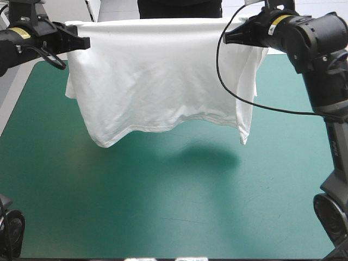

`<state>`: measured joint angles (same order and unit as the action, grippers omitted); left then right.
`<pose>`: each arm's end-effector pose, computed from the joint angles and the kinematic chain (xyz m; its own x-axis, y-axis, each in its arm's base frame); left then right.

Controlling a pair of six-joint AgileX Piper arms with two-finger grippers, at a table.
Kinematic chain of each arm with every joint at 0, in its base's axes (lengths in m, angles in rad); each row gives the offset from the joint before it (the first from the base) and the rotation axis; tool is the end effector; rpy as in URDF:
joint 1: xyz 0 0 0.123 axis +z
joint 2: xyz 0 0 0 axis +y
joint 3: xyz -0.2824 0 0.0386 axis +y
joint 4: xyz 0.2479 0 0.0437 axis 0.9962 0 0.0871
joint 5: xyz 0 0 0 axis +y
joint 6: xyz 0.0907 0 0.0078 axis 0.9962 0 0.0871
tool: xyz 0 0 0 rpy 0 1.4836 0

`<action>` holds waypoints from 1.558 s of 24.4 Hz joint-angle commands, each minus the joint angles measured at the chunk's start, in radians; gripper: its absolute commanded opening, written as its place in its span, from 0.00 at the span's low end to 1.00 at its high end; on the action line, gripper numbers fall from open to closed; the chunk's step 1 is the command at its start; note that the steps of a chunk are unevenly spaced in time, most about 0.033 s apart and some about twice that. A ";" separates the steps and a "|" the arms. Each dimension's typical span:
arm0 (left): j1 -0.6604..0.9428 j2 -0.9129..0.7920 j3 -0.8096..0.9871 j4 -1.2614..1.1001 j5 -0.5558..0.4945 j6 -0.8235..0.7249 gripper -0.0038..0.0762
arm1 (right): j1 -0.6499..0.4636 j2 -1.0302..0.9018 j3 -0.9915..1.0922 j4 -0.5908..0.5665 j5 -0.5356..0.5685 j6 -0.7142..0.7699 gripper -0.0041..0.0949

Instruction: Fold the cloth

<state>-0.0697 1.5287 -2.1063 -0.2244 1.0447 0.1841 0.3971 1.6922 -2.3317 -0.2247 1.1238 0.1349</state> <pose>0.2918 -0.0379 0.5464 -0.3414 0.0926 -0.9353 0.2719 0.9623 -0.0040 0.3094 0.1099 0.5479 -0.3554 -0.1104 -0.9282 -0.1945 0.9800 -0.0421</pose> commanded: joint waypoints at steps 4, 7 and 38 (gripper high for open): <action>0.002 0.064 -0.024 0.029 -0.419 0.031 0.04 | -0.048 0.058 -0.025 -0.196 -0.372 0.099 0.02; 0.002 0.105 -0.024 0.029 -0.547 0.042 0.04 | -0.091 0.103 -0.025 -0.159 -0.449 0.110 0.02; 0.002 -0.183 1.105 0.025 -0.257 0.068 0.04 | -0.105 -0.184 1.141 0.261 -0.354 -0.023 0.02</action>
<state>-0.0768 1.4376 -1.0477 -0.2329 0.8121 0.2599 0.3064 1.6349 -1.2828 0.0978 0.8306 0.1024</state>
